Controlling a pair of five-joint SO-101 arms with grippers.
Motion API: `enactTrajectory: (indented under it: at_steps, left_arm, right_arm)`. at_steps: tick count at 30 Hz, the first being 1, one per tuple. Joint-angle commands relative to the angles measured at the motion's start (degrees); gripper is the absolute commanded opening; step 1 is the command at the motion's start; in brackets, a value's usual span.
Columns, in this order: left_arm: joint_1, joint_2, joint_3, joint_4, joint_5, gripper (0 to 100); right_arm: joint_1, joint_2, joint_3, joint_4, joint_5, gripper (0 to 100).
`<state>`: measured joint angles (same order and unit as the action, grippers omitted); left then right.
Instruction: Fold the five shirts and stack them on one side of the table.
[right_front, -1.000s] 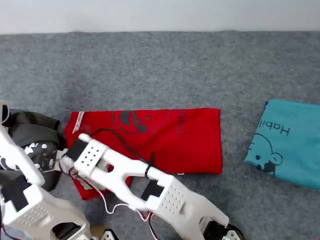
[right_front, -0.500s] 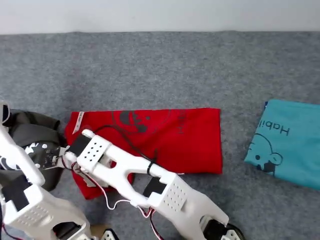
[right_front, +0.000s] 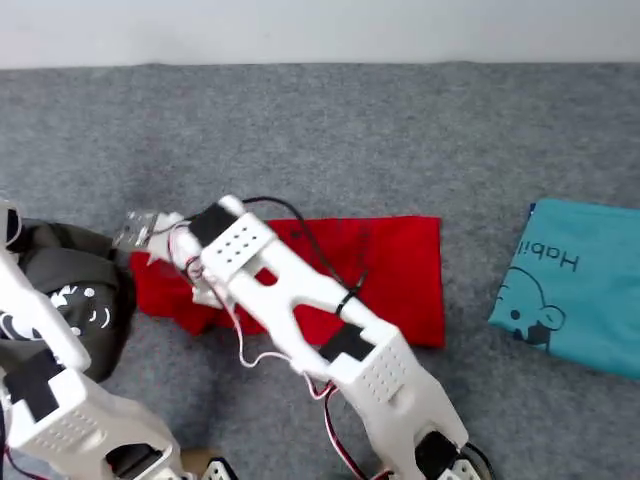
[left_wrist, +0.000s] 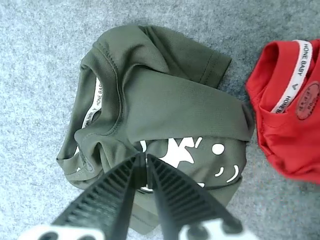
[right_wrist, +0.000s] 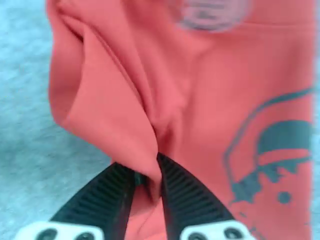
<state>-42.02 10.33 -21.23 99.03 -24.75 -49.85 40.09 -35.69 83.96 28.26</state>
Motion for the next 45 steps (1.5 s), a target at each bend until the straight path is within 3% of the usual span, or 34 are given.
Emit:
enactTrajectory:
  at_steps: [1,10,18,28,30,34,39,45]
  left_arm:
    - [1.3,-3.3,-0.1,1.2,-0.1,1]
    - [2.5,-3.8,2.7,1.2,0.0,1]
    - [2.5,-3.9,4.4,1.1,0.0,1]
    - [2.5,-4.0,4.3,1.0,0.0,1]
    - [2.3,-4.0,4.3,1.1,0.0,1]
    - [2.2,-4.0,4.3,1.1,0.0,1]
    - [2.2,-4.0,4.3,1.1,0.0,1]
    - [2.2,-4.0,4.3,1.2,0.0,1]
  right_arm:
    - [3.0,-2.8,-1.3,-3.0,0.6,1.2]
    - [5.4,2.9,-1.4,-2.6,0.2,20.6]
    - [11.9,2.3,-3.2,-4.4,0.3,20.6]
    - [7.7,0.7,-24.3,16.5,-3.5,20.0]
    - [5.0,0.7,-26.3,19.1,-3.4,15.4]
    - [0.0,0.9,-25.1,18.8,-3.3,0.3]
    - [-1.3,6.3,-24.4,14.6,-3.0,1.4]
    - [6.6,16.3,-24.4,3.6,0.7,1.8]
